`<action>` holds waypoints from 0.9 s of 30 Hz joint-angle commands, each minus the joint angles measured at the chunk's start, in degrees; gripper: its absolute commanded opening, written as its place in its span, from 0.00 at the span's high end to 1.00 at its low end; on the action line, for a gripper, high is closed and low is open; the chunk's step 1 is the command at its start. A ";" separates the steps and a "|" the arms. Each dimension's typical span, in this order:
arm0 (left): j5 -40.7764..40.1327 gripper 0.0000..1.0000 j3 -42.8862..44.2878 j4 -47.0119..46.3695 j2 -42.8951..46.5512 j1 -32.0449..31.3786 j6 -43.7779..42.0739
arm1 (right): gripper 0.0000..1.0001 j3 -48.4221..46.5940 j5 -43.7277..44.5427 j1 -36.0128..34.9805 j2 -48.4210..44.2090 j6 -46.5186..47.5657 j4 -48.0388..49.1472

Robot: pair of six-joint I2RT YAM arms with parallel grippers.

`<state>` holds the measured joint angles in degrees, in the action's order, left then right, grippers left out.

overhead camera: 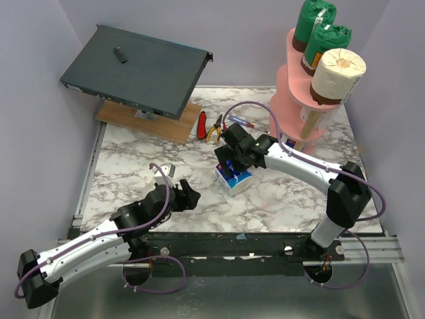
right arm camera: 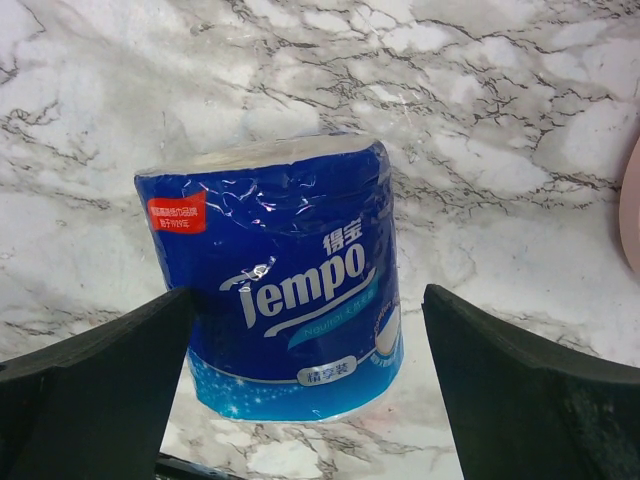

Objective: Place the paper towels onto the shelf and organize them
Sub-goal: Move the paper towel to the center of the board.

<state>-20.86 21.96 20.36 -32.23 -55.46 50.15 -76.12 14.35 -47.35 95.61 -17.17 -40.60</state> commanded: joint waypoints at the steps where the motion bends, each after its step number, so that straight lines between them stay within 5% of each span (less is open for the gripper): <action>1: 0.12 0.28 1.76 -1.42 -0.14 0.29 -0.99 | 0.00 0.53 -0.47 -0.55 0.56 1.69 0.69; 11: 0.43 0.28 1.05 -1.22 0.28 0.27 -0.25 | 0.00 3.96 -9.61 -0.55 1.89 0.48 4.47; 18: 0.17 0.28 0.63 -0.70 1.20 0.27 -0.05 | 0.01 6.25 -7.34 -0.55 3.44 0.30 4.71; 27: -0.32 0.28 1.38 0.59 1.44 0.27 -0.42 | 0.16 12.06 -8.40 -0.59 -2.48 -2.04 12.37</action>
<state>-20.88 22.06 20.21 -31.16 -55.46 50.00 -68.71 8.49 -47.51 95.18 -17.08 -32.03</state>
